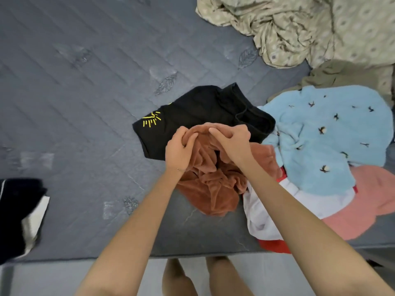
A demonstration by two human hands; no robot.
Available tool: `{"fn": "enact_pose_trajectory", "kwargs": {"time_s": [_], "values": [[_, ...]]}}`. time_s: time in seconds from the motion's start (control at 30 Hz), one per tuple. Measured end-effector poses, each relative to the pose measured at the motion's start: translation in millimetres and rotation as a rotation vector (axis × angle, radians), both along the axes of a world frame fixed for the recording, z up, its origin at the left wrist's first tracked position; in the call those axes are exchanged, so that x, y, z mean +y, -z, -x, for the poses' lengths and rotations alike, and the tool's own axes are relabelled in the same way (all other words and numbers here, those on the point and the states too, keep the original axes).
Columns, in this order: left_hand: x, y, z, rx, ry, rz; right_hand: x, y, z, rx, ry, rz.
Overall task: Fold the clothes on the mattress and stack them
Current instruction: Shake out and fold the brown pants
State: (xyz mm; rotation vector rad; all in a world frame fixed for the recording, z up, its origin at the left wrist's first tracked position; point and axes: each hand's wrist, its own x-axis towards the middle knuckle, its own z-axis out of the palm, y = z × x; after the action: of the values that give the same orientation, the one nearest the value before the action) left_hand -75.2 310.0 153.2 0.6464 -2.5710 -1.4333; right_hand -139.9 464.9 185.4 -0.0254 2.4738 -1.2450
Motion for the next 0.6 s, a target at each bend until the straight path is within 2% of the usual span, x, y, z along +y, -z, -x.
{"fn": "enact_pose_trajectory", "kwargs": {"time_s": [0.2, 0.33, 0.4, 0.6], "values": [[-29.4, -83.3, -30.3, 0.095, -0.047, -0.017, -41.7, -83.5, -47.1, -0.024, 0.051, 0.148], [-59.0, -133.8, -50.5, 0.181, 0.022, -0.017, -63.2, -123.4, -77.6, -0.086, 0.122, 0.305], [-75.2, -159.5, -63.1, 0.22, 0.048, -0.019, -77.8, -147.4, -94.6, -0.063, 0.155, 0.417], [-132.7, -231.7, -107.0, 0.353, 0.077, -0.058, -138.1, -211.2, -150.1, -0.001, 0.192, 0.577]]}}
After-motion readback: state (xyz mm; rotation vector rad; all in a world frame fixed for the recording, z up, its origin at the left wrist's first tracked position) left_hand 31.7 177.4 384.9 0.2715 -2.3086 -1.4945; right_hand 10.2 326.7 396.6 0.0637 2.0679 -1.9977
